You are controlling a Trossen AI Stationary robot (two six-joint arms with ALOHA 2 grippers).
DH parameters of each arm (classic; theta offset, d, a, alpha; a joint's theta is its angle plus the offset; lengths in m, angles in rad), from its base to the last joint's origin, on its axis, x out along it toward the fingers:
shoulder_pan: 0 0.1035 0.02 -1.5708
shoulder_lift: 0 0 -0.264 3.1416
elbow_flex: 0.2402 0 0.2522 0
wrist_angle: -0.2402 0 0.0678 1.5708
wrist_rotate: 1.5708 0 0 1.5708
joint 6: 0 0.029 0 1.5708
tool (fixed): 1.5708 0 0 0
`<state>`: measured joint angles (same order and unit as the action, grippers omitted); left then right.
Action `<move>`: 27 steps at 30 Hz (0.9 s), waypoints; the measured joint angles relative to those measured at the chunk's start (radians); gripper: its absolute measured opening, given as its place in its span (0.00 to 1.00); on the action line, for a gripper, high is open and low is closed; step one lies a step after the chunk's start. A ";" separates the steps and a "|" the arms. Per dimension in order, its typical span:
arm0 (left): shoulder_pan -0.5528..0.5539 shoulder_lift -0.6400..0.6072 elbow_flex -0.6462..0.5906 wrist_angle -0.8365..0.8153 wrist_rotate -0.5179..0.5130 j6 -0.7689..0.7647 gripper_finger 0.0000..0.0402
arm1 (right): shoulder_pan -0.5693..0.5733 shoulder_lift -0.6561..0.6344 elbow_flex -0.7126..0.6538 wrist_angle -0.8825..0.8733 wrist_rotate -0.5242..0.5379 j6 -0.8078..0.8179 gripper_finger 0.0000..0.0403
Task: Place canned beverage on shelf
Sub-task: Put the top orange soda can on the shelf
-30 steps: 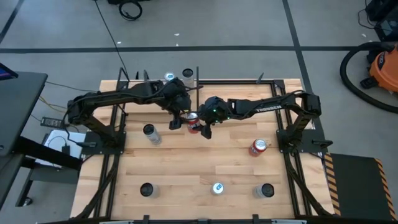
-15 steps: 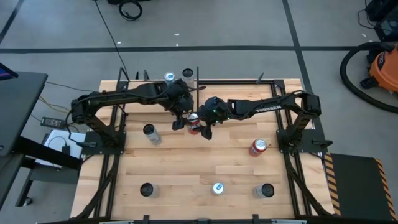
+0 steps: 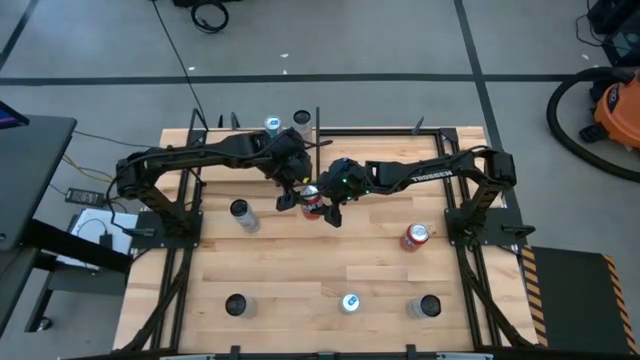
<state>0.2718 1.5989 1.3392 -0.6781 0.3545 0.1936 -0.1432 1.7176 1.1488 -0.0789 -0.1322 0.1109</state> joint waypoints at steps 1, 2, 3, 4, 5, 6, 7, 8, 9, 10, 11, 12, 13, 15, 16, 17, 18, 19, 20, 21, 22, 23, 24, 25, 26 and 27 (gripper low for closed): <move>0.000 -0.001 0.000 -0.001 -0.001 0.000 0.78 | 0.000 0.000 0.000 0.002 0.001 -0.001 0.72; 0.000 -0.001 0.000 -0.001 -0.005 0.000 0.78 | 0.000 0.000 0.000 0.001 0.002 -0.001 0.72; 0.000 -0.001 0.000 -0.001 -0.009 0.000 0.78 | 0.000 0.000 0.000 0.000 0.003 -0.003 0.72; 0.000 -0.001 0.000 0.000 -0.014 0.000 0.78 | 0.000 0.000 0.000 0.000 0.004 -0.006 0.72; 0.000 -0.001 0.000 0.001 -0.015 0.000 0.78 | 0.000 0.000 0.000 0.000 0.004 -0.007 0.72; 0.000 -0.001 0.000 0.002 -0.015 0.000 0.78 | 0.000 0.000 0.000 0.000 0.005 -0.009 0.72; 0.000 -0.001 0.000 0.003 -0.016 0.001 0.78 | 0.000 0.000 0.000 0.000 0.005 -0.009 0.72; 0.000 -0.001 0.000 0.005 -0.017 0.001 0.78 | 0.000 0.000 0.000 -0.001 0.006 -0.008 0.72; 0.000 -0.001 0.000 0.008 -0.017 0.001 0.78 | 0.000 0.000 0.000 -0.001 0.007 -0.008 0.72; 0.000 -0.001 -0.001 0.013 -0.018 0.001 0.78 | 0.000 0.000 0.000 -0.001 0.008 -0.008 0.72; 0.000 -0.001 -0.001 0.018 -0.019 0.000 0.78 | -0.001 -0.001 0.000 -0.003 0.009 -0.008 0.72; 0.000 0.000 -0.002 0.022 -0.019 0.001 0.78 | -0.001 -0.001 0.000 -0.004 0.009 -0.008 0.72; 0.000 0.000 -0.002 0.024 -0.019 0.001 0.78 | -0.001 -0.001 0.000 -0.004 0.010 -0.008 0.72; 0.000 0.000 -0.002 0.025 -0.020 0.000 0.78 | -0.001 -0.001 0.000 -0.004 0.010 -0.007 0.72; 0.000 0.000 -0.002 0.026 -0.020 0.000 0.78 | -0.001 -0.001 0.000 -0.004 0.010 -0.006 0.72; 0.000 0.000 -0.002 0.027 -0.025 0.003 0.78 | -0.001 -0.001 0.000 -0.004 0.010 -0.005 0.72; 0.000 0.000 -0.002 0.028 -0.037 0.006 0.78 | -0.001 -0.001 0.000 -0.004 0.013 -0.005 0.72; -0.001 0.000 -0.002 0.030 -0.048 0.008 0.78 | -0.002 -0.001 0.000 -0.005 0.015 -0.007 0.72; -0.001 0.000 -0.002 0.031 -0.060 0.009 0.78 | -0.002 -0.001 0.000 -0.005 0.016 -0.008 0.72; -0.002 0.000 -0.002 0.033 -0.067 0.009 0.78 | -0.002 -0.001 0.000 -0.005 0.016 -0.009 0.72; -0.002 0.000 -0.002 0.034 -0.070 0.009 0.78 | -0.002 -0.001 0.000 -0.005 0.016 -0.009 0.72; -0.002 0.000 -0.002 0.035 -0.071 0.009 0.78 | -0.002 -0.001 0.000 -0.005 0.016 -0.008 0.72; -0.002 0.000 -0.002 0.036 -0.073 0.010 0.78 | -0.002 -0.001 0.000 -0.005 0.016 -0.008 0.72; -0.002 0.000 -0.002 0.036 -0.075 0.010 0.78 | -0.002 -0.001 0.000 -0.005 0.016 -0.007 0.72; -0.002 0.000 -0.002 0.036 -0.079 0.009 0.78 | -0.002 -0.001 0.000 -0.004 0.016 -0.006 0.72; -0.002 0.000 -0.002 0.037 -0.082 0.009 0.78 | -0.002 -0.001 0.000 -0.005 0.016 -0.006 0.72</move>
<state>0.2703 1.5990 1.3369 -0.6415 0.2729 0.2023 -0.1453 1.7167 1.1488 -0.0837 -0.1160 0.1051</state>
